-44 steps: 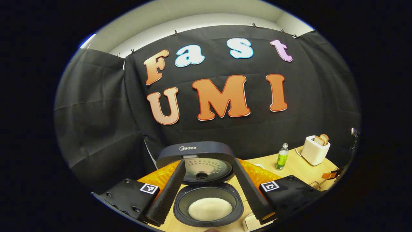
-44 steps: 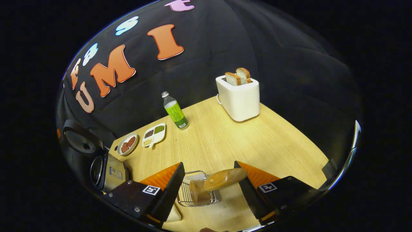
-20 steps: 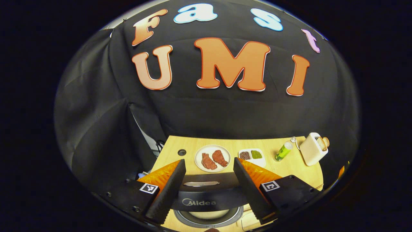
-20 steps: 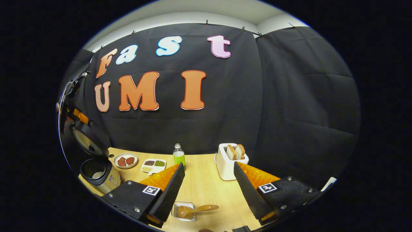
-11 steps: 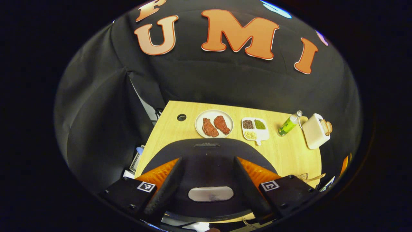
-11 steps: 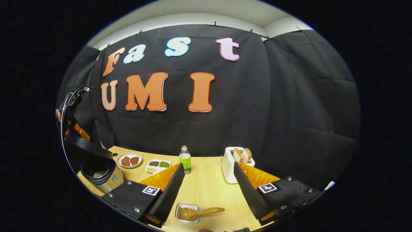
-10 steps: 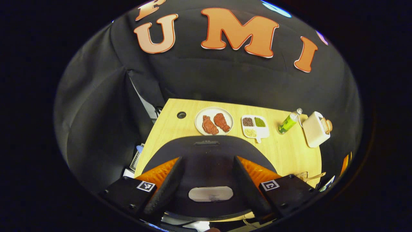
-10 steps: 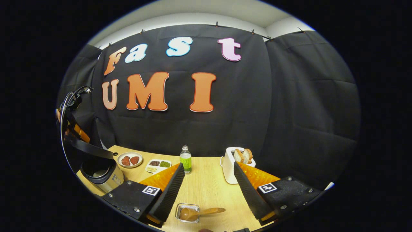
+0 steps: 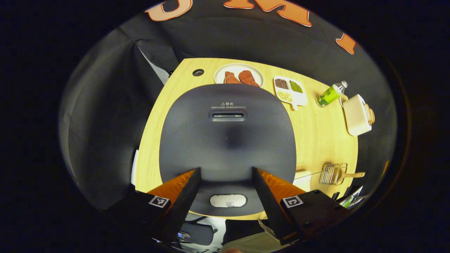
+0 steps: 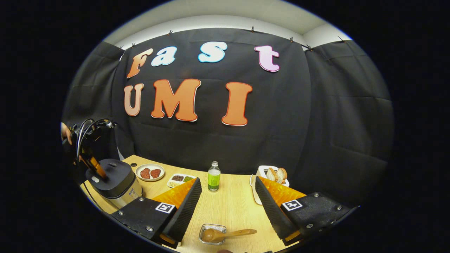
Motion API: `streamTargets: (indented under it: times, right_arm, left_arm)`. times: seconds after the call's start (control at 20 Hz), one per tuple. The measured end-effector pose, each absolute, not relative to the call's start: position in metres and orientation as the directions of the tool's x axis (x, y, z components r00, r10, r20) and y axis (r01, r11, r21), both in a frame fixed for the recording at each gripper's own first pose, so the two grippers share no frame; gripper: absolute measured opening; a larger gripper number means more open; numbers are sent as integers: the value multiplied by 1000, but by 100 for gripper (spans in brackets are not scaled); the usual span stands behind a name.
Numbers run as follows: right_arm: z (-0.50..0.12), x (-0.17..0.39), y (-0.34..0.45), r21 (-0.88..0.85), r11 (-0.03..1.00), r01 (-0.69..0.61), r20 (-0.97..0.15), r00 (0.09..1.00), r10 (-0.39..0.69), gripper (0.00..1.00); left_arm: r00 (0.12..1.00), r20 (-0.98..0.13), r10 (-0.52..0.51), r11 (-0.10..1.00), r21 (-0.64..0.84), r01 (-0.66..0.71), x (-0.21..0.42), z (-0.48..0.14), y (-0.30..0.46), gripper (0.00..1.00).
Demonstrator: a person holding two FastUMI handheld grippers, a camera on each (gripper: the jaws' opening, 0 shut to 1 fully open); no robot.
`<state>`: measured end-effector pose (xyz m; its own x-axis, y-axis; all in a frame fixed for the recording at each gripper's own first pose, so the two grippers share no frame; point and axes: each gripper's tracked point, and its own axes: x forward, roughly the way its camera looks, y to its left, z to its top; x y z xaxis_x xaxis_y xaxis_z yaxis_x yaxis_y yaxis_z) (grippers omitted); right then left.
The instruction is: Close the left gripper, press the button to open the rice cooker; take a wooden spoon from the chopstick holder with the right hand, scoop a spoonful of rice and pour it into the rice cooker, then put the wooden spoon back into the chopstick holder.
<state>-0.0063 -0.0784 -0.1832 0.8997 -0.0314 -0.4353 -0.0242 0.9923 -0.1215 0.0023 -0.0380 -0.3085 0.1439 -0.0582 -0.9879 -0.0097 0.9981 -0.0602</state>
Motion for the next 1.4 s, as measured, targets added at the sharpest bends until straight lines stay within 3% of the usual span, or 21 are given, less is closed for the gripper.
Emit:
streamTargets:
  times: [0.15,0.4,0.65,0.75,0.95,1.0,1.05,1.1,1.2,1.3,1.35,1.4]
  right_arm:
    - [-180,-4,-67,-110,993,-43,-433,902,-9,95]
    - [-173,4,-45,-73,994,-77,-411,911,40,95]
    - [-149,13,-29,-71,991,-117,-332,939,87,95]
    - [-135,16,-25,-87,988,-129,-294,951,98,95]
    - [-111,21,-18,-105,984,-141,-244,963,112,96]
    - [-104,23,-14,-107,983,-146,-231,966,118,100]
    - [-97,25,-11,-108,983,-149,-217,968,123,91]
    - [-91,28,-8,-109,983,-149,-204,971,125,94]
    - [-79,33,-5,-120,982,-143,-183,976,120,100]
    - [-72,36,1,-117,982,-147,-167,978,127,100]
    - [-70,36,5,-114,982,-150,-161,978,130,97]
    - [-67,36,7,-112,982,-154,-153,979,136,100]
  left_arm:
    - [170,-984,-48,998,-54,-29,5,-309,-38,99]
    - [325,-945,-44,999,-51,-13,4,-307,-39,99]
    - [418,-908,-25,997,-52,-53,7,-305,-39,100]
    - [495,-869,-16,998,-48,-51,15,-287,-38,96]
    - [720,-694,6,1000,1,-7,48,-209,-35,96]
    - [768,-640,-2,1000,-1,1,52,-187,-39,96]
    - [810,-586,-4,1000,1,6,57,-163,-40,96]
    - [849,-529,0,1000,7,4,60,-142,-39,100]
    - [910,-414,8,1000,19,0,66,-103,-39,99]
    - [955,-295,4,1000,28,5,65,-65,-47,96]
    - [971,-241,1,1000,30,7,63,-47,-51,100]
    - [981,-193,-4,1000,26,10,58,-34,-54,98]
